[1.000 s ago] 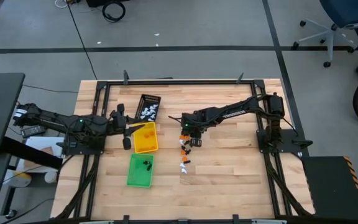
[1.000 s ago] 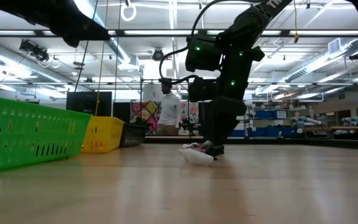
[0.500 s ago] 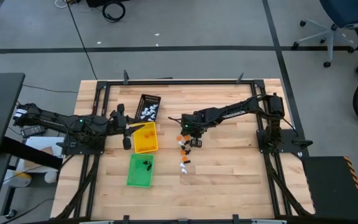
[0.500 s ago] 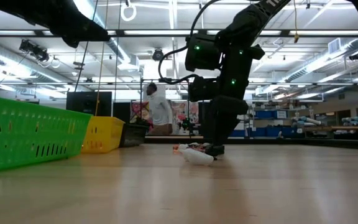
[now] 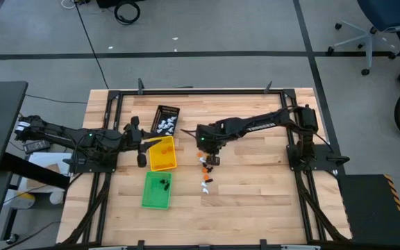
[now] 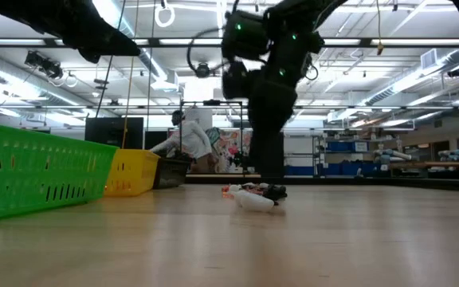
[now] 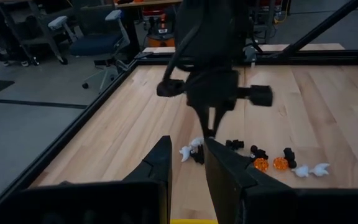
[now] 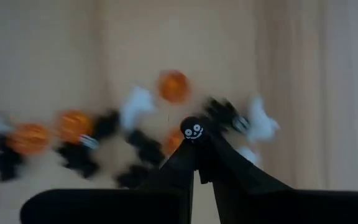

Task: Sort Halloween decoration
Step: Put the black skeleton toy into the green basket

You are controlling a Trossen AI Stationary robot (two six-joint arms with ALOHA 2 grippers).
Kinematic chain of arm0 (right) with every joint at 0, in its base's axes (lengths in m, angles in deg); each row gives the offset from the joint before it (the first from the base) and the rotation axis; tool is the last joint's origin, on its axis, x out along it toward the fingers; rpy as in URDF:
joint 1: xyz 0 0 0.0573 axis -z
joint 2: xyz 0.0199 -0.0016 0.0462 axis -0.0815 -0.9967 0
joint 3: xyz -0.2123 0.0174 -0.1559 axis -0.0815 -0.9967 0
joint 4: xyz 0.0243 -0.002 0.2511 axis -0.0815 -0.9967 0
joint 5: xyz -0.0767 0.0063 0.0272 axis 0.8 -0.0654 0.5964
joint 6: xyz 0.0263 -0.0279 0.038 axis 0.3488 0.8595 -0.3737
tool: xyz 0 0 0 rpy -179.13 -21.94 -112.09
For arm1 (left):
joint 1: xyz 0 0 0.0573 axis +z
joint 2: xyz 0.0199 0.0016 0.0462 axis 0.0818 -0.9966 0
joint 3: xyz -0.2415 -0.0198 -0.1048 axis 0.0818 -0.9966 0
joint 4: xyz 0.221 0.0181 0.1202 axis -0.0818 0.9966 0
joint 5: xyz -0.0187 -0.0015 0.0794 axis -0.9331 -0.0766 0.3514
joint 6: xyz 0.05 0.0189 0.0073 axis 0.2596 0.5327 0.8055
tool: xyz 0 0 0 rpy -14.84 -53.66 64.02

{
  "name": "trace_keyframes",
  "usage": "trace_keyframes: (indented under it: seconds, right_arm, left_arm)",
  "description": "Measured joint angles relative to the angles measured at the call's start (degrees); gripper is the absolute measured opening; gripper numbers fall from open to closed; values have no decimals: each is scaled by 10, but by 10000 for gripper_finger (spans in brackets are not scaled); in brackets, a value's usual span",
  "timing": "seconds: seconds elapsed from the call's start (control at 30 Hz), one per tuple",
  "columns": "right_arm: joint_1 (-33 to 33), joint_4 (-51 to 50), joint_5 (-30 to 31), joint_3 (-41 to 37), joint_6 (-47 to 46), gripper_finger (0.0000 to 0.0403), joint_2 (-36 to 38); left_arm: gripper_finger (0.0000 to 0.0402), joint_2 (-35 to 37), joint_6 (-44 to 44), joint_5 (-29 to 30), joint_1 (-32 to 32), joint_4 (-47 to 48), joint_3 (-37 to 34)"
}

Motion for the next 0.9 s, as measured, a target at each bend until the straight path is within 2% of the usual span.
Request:
trace_keyframes:
  seconds: [0.5,0.9]
  right_arm:
    - [-29,190,-81,25,-12,44,0]
    - [-101,437,-98,27,-9,45,-12]
  left_arm:
    - [69,0,2,0,1,20,0]
    - [69,0,4,0,7,1,0]
